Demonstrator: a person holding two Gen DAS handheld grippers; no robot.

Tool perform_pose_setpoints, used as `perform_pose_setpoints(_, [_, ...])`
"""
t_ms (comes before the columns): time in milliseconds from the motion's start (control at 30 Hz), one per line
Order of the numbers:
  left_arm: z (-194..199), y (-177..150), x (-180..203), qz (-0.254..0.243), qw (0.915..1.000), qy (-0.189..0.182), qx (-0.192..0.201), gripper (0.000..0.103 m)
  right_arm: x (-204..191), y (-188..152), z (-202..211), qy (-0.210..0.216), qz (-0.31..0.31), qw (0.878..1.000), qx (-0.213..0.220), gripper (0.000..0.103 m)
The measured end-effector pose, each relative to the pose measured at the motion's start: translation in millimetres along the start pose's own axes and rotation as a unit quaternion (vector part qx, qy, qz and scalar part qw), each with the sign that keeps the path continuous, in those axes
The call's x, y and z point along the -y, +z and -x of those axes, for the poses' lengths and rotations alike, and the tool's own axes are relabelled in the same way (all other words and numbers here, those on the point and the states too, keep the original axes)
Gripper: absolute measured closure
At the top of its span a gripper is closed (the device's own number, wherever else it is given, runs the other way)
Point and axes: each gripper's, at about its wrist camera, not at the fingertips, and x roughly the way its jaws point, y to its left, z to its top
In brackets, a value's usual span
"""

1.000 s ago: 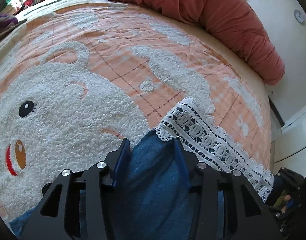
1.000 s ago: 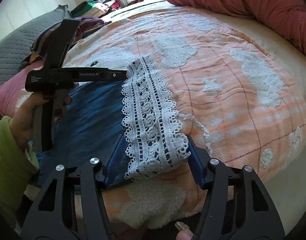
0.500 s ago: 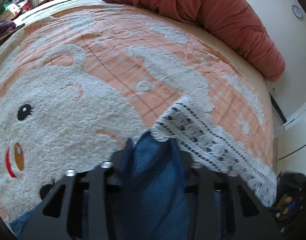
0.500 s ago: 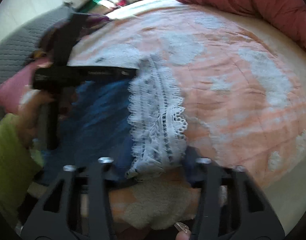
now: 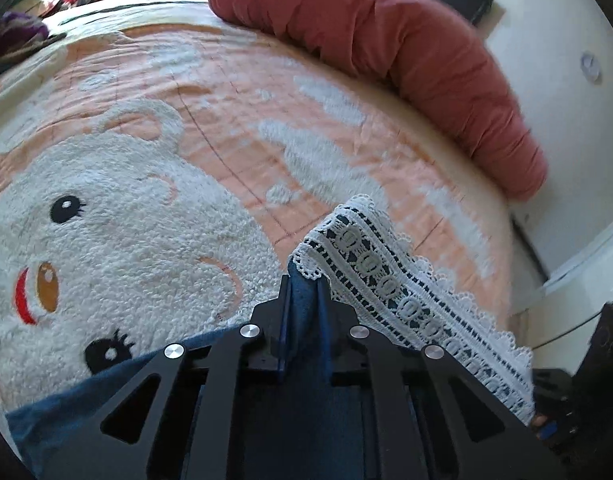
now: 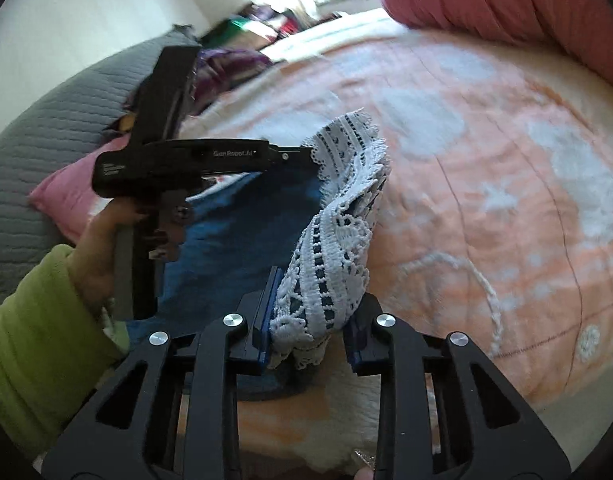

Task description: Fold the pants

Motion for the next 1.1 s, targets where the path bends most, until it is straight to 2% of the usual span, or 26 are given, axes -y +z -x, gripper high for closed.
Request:
perform_pose_setpoints(100, [29.2, -3.8, -7.7, 0.010, 0.9993, -0.016, 0.031, 0.092, -28.0, -0.1, 13.8, 0.014, 0.052, 0.998, 0.031, 0.082])
perform_pose_setpoints(233, [74.5, -18.3, -27.2, 0.031, 0.9962, -0.032, 0.075, 0.092, -69.8, 1.9, 21.4, 0.043, 0.116, 0.991, 0.051, 0.082])
perform_pose_setpoints(367, [106.9, -40.1, -47.5, 0.054, 0.9945, -0.004, 0.090, 0.092, -116.3, -0.9, 2.9, 0.065, 0.177, 0.982, 0.032, 0.082])
perform_pose_setpoints(467, [122.6, -62.8, -76.2, 0.111, 0.9904, 0.044, 0.070, 0.091, -148.3, -11.5, -22.5, 0.061, 0.229, 0.971, 0.004, 0.082])
perform_pose_setpoints(533, [137.2, -75.2, -95.1, 0.156, 0.9840, 0.052, 0.068, 0.091, -164.5, -21.8, -35.6, 0.054, 0.266, 0.962, -0.013, 0.082])
perform_pose_setpoints(633, [174.2, -99.0, -124.8, 0.225, 0.9675, 0.058, 0.100, 0.088, -195.9, -38.4, -48.9, 0.042, 0.330, 0.943, -0.026, 0.081])
perform_pose_setpoints(700, [197.2, -115.7, -138.3, 0.249, 0.9578, 0.061, 0.130, 0.087, -214.0, -49.5, -54.2, 0.040, 0.363, 0.930, -0.031, 0.080])
perform_pose_setpoints(767, [216.5, -134.0, -151.0, 0.269, 0.9477, 0.071, 0.156, 0.080, -235.5, -64.9, -61.8, 0.045, 0.398, 0.916, -0.040, 0.080])
perform_pose_setpoints(833, [224.2, -148.1, -159.9, 0.286, 0.9401, 0.063, 0.175, 0.076, -251.6, -80.8, -66.7, 0.055, 0.428, 0.901, -0.050, 0.077])
perform_pose_setpoints(900, [224.5, -157.3, -166.3, 0.299, 0.9364, 0.044, 0.178, 0.076, -266.6, -98.3, -67.3, 0.058, 0.458, 0.885, -0.056, 0.069])
perform_pose_setpoints(933, [222.5, -157.3, -167.4, 0.299, 0.9375, 0.041, 0.173, 0.072, -269.6, -105.4, -65.4, 0.065, 0.468, 0.879, -0.058, 0.068])
perform_pose_setpoints(967, [220.8, -156.4, -168.0, 0.296, 0.9394, 0.039, 0.169, 0.069, -268.4, -105.9, -62.8, 0.074, 0.468, 0.879, -0.059, 0.068])
perform_pose_setpoints(1000, [219.8, -156.3, -167.8, 0.292, 0.9411, 0.036, 0.167, 0.064, -268.7, -105.6, -58.4, 0.084, 0.463, 0.881, -0.059, 0.063])
perform_pose_setpoints(1033, [218.5, -155.8, -168.6, 0.290, 0.9421, 0.029, 0.167, 0.061, -263.1, -98.7, -51.1, 0.102, 0.444, 0.888, -0.059, 0.058])
perform_pose_setpoints(1100, [214.3, -156.8, -169.0, 0.288, 0.9441, 0.010, 0.161, 0.059, -252.0, -79.9, -39.0, 0.124, 0.405, 0.905, -0.046, 0.055])
